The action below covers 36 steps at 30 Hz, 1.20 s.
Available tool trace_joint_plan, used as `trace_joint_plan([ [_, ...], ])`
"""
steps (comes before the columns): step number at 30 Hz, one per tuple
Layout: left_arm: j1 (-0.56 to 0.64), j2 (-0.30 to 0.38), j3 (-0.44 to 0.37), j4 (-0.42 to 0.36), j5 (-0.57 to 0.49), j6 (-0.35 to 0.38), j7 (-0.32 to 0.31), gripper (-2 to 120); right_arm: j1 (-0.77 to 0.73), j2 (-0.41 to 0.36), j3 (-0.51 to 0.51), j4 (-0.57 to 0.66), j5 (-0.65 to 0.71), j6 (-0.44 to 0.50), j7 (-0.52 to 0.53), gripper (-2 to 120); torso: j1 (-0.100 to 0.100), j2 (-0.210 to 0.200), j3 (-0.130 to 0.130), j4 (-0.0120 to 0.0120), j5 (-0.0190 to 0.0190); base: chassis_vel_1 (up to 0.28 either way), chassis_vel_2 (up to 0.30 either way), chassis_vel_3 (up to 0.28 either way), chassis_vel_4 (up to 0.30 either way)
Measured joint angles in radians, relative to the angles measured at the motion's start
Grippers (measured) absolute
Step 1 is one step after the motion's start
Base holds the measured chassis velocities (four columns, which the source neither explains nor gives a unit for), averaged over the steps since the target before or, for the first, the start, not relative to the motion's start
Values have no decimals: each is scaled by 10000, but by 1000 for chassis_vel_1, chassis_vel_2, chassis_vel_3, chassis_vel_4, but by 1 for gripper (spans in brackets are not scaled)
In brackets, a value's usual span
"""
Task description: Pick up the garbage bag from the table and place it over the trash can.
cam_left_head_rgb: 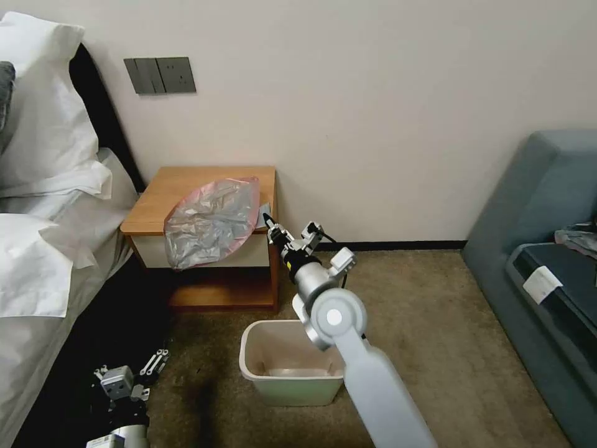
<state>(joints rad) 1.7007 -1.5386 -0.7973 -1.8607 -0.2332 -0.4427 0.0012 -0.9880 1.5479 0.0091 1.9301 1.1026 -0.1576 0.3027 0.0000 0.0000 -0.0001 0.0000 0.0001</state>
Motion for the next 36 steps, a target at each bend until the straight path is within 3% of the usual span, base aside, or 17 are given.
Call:
trace_joint_plan([
  [12, -116, 232, -50, -9, -393, 52, -46, 99, -1674, -918, -853, 1859, -405, 462, 1097, 0, 0, 0, 0, 0, -1, 0, 0, 0, 0],
  [18, -166, 233, -20, 66, -404, 68, -50, 99, -3363, -1859, -1099, 2841, -629, 830, 1698, 0, 0, 0, -1, 0, 1, 0, 0, 0, 0],
  [25, -213, 241, 57, 176, -361, 66, -47, 99, -4659, -2580, -1390, 2968, -1375, 1193, 1653, 0, 0, 0, 0, -1, -1, 0, 0, 0, 0],
  [36, -189, 297, 108, 198, -304, 21, -38, 99, -4941, -2666, -1392, 2532, -1890, 1354, 1598, 0, 0, 0, 0, 1, 0, 0, 0, 0, 0],
])
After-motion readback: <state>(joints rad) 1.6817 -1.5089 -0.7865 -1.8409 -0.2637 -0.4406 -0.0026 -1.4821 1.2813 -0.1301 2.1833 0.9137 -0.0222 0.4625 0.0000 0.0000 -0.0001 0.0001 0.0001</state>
